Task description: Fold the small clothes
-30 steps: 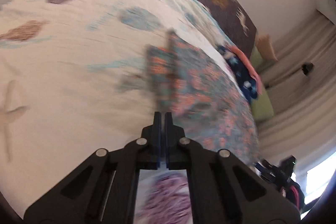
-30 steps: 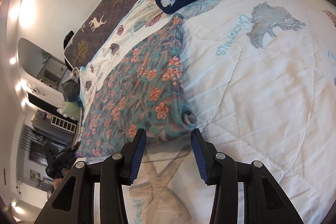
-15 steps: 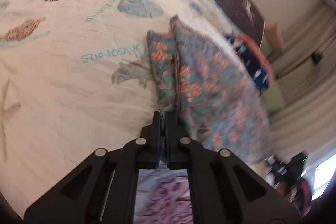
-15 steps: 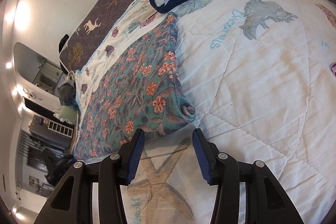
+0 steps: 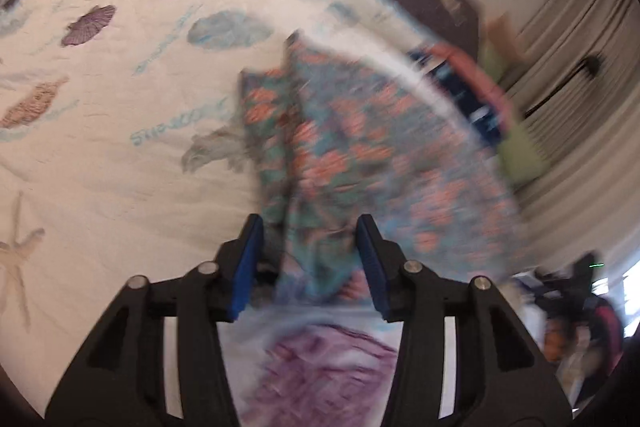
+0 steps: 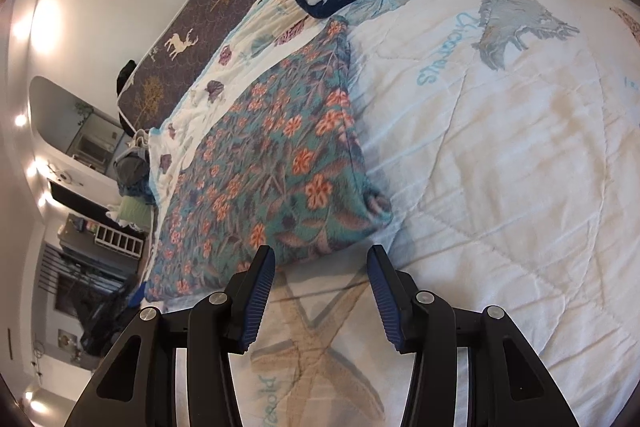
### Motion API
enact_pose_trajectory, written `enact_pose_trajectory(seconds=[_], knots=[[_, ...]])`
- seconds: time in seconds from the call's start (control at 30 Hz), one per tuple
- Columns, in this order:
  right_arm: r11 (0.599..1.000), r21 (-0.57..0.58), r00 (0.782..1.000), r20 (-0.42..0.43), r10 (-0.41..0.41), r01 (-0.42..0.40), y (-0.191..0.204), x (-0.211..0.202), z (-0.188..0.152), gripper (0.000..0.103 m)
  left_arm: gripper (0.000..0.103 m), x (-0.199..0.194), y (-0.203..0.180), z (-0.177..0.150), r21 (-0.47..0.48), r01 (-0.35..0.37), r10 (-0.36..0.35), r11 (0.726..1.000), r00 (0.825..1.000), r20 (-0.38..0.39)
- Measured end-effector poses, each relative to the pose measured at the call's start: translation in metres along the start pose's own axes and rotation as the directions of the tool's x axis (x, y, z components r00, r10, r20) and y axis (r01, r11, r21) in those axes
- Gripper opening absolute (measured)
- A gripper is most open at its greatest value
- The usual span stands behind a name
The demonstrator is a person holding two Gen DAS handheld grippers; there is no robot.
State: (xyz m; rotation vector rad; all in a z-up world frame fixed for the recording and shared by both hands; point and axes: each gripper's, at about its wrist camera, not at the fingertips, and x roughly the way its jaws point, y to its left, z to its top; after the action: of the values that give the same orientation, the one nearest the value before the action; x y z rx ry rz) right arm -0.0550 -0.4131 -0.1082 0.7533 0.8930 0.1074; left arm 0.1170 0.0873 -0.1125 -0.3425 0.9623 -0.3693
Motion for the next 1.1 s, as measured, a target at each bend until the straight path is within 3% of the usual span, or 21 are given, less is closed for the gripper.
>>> enact_pose_trajectory(seconds=[0.07, 0.1, 0.2, 0.37, 0.5, 0.53, 0.57, 0.6, 0.67, 0.8, 0.83, 0.9, 0.93, 0.97, 1.0, 1.1], knots=[[1.000, 0.010, 1.000, 0.005, 0.006, -0.006, -0.002, -0.003, 0.000, 0.049, 0.009, 0.006, 0.006, 0.003, -0.036, 0.004, -0.005, 0.999, 1.000, -0.003], [1.000, 0.013, 1.000, 0.009, 0.005, -0.006, -0.003, -0.004, 0.000, 0.049, 0.006, 0.000, 0.010, 0.004, -0.070, 0.036, -0.035, 0.997, 0.999, 0.013], [1.000, 0.026, 1.000, 0.017, -0.002, 0.002, -0.006, -0.006, 0.001, 0.049, 0.005, -0.027, 0.020, -0.003, -0.106, 0.090, -0.082, 0.990, 0.993, 0.082], [1.000, 0.030, 1.000, 0.008, 0.003, -0.003, -0.011, -0.002, 0.005, 0.049, 0.003, -0.017, 0.060, -0.026, -0.243, 0.049, -0.042, 0.969, 0.999, 0.030], [1.000, 0.026, 1.000, -0.001, 0.015, -0.015, -0.010, -0.002, 0.005, 0.051, 0.004, -0.031, 0.048, -0.033, -0.222, 0.095, -0.087, 0.970, 0.995, 0.048], [1.000, 0.025, 1.000, -0.004, 0.019, -0.019, -0.010, -0.002, 0.004, 0.052, 0.007, -0.034, 0.041, -0.033, -0.205, 0.096, -0.089, 0.974, 0.995, 0.040], [0.999, 0.023, 1.000, -0.007, 0.026, -0.025, -0.009, -0.001, 0.003, 0.052, 0.021, -0.036, 0.035, -0.033, -0.188, 0.101, -0.097, 0.977, 0.995, 0.029], [0.999, 0.021, 0.999, -0.012, 0.040, -0.040, -0.009, -0.001, 0.002, 0.053, 0.044, -0.039, 0.030, -0.033, -0.173, 0.110, -0.109, 0.979, 0.994, 0.016], [0.997, 0.029, 0.997, -0.022, 0.068, -0.067, -0.009, 0.002, 0.002, 0.056, 0.069, -0.038, 0.021, -0.036, -0.156, 0.152, -0.157, 0.976, 0.987, -0.018], [0.989, 0.070, 0.991, -0.030, 0.130, -0.128, -0.008, 0.019, 0.013, 0.057, 0.069, -0.019, 0.011, -0.039, -0.193, 0.196, -0.210, 0.961, 0.976, -0.055], [0.986, 0.087, 0.990, -0.028, 0.142, -0.139, -0.008, 0.024, 0.016, 0.058, 0.066, -0.016, 0.011, -0.037, -0.208, 0.201, -0.213, 0.957, 0.976, -0.036], [0.980, 0.121, 0.986, -0.026, 0.163, -0.159, -0.006, 0.036, 0.026, 0.058, 0.008, -0.007, 0.018, -0.026, -0.272, 0.234, -0.242, 0.933, 0.970, 0.005], [0.981, 0.117, 0.987, -0.026, 0.158, -0.154, -0.002, 0.041, 0.029, 0.051, 0.009, -0.002, 0.023, -0.024, -0.317, 0.256, -0.267, 0.913, 0.964, 0.011], [0.987, 0.101, 0.992, -0.025, 0.128, -0.124, 0.002, 0.045, 0.032, 0.001, 0.008, -0.001, 0.029, -0.023, -0.365, 0.289, -0.296, 0.885, 0.954, 0.036], [0.992, 0.095, 0.996, -0.023, 0.091, -0.088, 0.006, 0.046, 0.034, 0.005, 0.008, -0.003, 0.031, -0.023, -0.384, 0.310, -0.314, 0.870, 0.948, 0.054], [0.994, 0.067, 0.996, 0.034, 0.081, -0.083, 0.018, 0.026, 0.029, 0.004, 0.008, -0.025, 0.018, -0.031, -0.297, 0.304, -0.298, 0.905, 0.952, 0.065]])
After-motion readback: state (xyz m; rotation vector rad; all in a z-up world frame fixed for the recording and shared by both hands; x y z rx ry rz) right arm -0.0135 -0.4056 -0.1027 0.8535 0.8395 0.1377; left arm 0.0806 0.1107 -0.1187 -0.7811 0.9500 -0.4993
